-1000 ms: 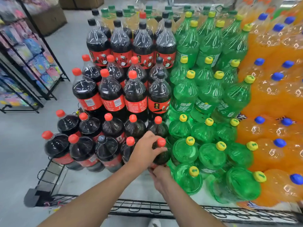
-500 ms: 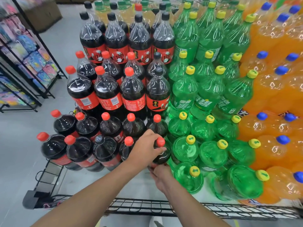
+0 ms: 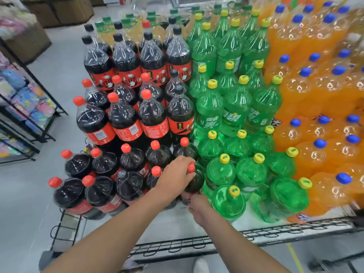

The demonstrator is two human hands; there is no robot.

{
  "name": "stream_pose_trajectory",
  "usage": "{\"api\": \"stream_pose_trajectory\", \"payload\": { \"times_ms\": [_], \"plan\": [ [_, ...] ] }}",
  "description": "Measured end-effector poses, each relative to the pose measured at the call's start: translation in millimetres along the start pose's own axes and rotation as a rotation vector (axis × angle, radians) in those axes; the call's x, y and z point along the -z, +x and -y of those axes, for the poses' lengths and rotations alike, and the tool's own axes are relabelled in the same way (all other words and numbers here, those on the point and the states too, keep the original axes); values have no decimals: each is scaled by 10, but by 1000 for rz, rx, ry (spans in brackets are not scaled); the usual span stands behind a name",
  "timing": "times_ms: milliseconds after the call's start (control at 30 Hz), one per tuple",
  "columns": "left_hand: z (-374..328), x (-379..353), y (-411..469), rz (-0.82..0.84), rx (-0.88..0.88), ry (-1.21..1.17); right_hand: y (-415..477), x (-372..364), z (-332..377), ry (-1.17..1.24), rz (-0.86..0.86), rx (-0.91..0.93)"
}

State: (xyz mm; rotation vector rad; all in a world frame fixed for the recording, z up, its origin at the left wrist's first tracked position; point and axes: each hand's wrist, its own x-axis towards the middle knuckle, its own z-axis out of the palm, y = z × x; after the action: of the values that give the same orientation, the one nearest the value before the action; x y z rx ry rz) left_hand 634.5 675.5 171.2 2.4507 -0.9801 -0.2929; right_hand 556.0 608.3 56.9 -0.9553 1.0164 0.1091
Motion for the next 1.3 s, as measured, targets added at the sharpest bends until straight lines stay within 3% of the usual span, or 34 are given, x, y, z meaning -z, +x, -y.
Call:
{"api": "stream_pose_trajectory", "payload": {
  "times_ms": [200,367,533,700,800,933,1300],
  "plan": [
    [18,177,-256,-47,-139,-40,-270,73,41,-123,15,213],
    [12,466,-646,-114,-250,-70,-1161,80,274,-254,-52,306],
    [-118,664,-1019,-174,-368,-110,-1786,431,318,-464,-342,698],
    [-441,561,-1287,-136,-524,-143,-2779,1157,108,-859,-748,980],
    [-732,391,-1447,-76,-595,-155,-3118,1586,-217,-890,-886,953],
    [-1127,-42,-1664,36,-661,-195,-3449,2111,-752,-878,-1058,787],
    [-2757,-1481,-2473,454,-860,-185,-4374,3465,-2181,-693,-1207,424]
  ]
}}
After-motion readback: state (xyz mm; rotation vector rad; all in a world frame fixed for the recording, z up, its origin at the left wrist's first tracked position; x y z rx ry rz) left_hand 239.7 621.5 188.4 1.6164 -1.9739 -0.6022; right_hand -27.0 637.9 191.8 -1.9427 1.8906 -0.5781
